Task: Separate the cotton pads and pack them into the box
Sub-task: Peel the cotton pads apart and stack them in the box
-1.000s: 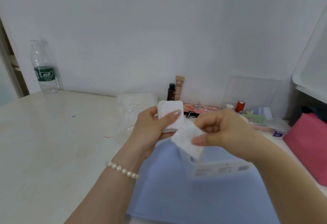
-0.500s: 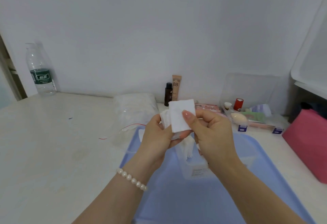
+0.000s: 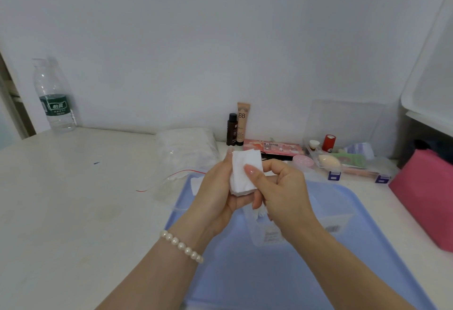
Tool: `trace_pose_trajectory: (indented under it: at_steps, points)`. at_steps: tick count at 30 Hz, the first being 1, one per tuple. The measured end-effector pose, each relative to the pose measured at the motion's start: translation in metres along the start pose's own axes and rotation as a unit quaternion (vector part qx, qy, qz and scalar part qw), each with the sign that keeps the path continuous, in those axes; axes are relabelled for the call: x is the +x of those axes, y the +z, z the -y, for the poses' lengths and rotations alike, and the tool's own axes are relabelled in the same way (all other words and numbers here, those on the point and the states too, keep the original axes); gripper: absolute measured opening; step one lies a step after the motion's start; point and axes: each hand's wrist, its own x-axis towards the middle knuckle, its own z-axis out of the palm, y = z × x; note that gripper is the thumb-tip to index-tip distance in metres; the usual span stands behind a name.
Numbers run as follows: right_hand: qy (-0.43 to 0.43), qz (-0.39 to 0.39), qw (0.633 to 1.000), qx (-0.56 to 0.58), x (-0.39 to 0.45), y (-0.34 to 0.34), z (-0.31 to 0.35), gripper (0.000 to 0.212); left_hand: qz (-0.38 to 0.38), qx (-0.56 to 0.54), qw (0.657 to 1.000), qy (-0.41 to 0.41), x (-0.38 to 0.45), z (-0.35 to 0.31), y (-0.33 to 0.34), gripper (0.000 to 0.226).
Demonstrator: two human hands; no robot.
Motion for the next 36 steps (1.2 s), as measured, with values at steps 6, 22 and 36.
trace_pose_trajectory:
  at_steps: [6, 22, 36]
  points:
    - [0.008, -0.002, 1.000, -0.024, 0.000, -0.001, -0.002, 0.014, 0.009, -0.009, 1.000, -0.018, -0.002, -0.001, 0.001, 0.059]
    - [0.066, 0.048, 0.959, 0.273, 0.012, -0.044, 0.039, 0.044, -0.062, 0.132, 0.988, 0.056, -0.001, 0.011, 0.006, 0.036]
    - [-0.061, 0.050, 0.996, 0.048, 0.007, -0.036, 0.046, 0.028, -0.055, 0.128, 0.987, 0.075, -0.004, 0.010, 0.008, 0.026]
